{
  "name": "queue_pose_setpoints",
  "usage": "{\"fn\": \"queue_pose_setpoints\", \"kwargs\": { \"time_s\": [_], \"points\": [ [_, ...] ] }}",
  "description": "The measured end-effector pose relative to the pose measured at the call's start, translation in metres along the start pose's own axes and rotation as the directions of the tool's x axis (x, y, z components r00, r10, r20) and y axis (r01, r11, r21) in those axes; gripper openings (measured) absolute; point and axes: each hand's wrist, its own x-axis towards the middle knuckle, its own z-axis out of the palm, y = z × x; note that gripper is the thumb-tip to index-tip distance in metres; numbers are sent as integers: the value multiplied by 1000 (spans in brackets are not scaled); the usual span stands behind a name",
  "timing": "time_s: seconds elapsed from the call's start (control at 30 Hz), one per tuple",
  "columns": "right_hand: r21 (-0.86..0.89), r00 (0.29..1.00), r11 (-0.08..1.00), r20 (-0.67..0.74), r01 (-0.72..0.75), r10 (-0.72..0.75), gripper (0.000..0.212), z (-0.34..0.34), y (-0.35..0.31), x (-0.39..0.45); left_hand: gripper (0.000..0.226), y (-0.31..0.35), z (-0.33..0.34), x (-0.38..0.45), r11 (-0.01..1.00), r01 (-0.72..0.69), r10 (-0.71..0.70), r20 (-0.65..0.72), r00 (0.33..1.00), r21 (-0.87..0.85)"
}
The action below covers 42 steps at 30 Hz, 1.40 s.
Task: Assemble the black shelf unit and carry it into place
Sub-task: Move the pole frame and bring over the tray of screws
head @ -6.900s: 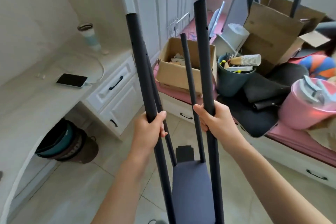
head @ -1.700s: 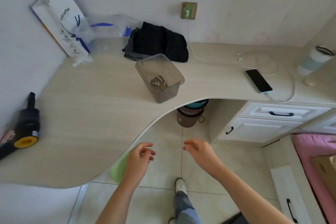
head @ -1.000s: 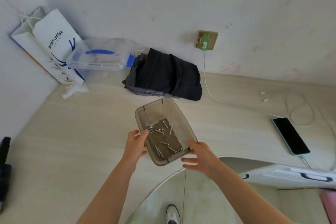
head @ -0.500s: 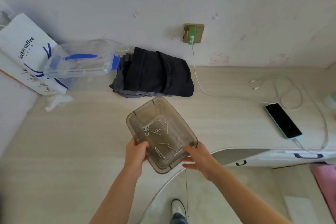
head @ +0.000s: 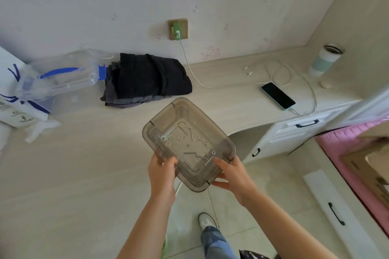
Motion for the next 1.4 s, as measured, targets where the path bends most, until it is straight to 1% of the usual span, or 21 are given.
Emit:
{"fn": "queue_pose_setpoints", "kwargs": {
  "time_s": [0.1,0.2,0.33,0.43,0.53,0.6,0.73,0.77,0.87,0.97,1.03,1.17,1.23,1.3,1.4],
  "points": [
    [39,996,999,-85,9,-5,34,-14,30,-36,36,-20,3,-33,1000,9,-10,67,998,19],
    [72,984,997,-179,35,-22,35,-32,58,-68,35,-39,4,-64,999,18,-23,118,993,37],
    [136,957,990,-289,31,9,33,-67,90,-108,35,-68,11,-105,994,51,-71,218,973,100],
    [184,936,982,-351,36,31,31,-97,109,-134,36,-85,20,-127,979,100,-150,293,944,180],
    [236,906,971,-419,43,62,29,-129,128,-160,40,-98,33,-143,956,163,-247,366,897,245],
    [263,884,963,-460,51,79,29,-152,140,-176,34,-107,47,-154,940,173,-286,402,870,294],
    [291,815,952,-572,93,95,27,-203,166,-211,25,-136,80,-184,912,156,-322,429,844,379],
    [308,798,945,-594,110,101,27,-215,173,-220,27,-144,89,-193,907,149,-327,438,837,393],
    [320,756,937,-646,139,108,28,-254,191,-247,41,-171,117,-219,902,129,-325,454,829,412],
    [328,728,937,-672,125,138,26,-298,210,-274,43,-202,143,-252,885,90,-314,443,840,456],
    [320,715,940,-684,116,145,25,-327,224,-290,42,-225,160,-275,875,70,-316,454,833,480],
    [305,673,946,-723,106,158,24,-384,247,-317,37,-269,189,-325,832,38,-359,485,798,554],
    [330,651,936,-738,120,177,25,-408,258,-328,28,-285,201,-350,802,4,-381,507,773,597],
    [355,625,926,-753,127,204,27,-429,269,-339,29,-299,213,-371,774,-40,-396,532,749,632],
    [331,558,941,-796,75,235,28,-456,283,-354,28,-316,231,-399,734,-101,-419,565,711,672]
  ]
}}
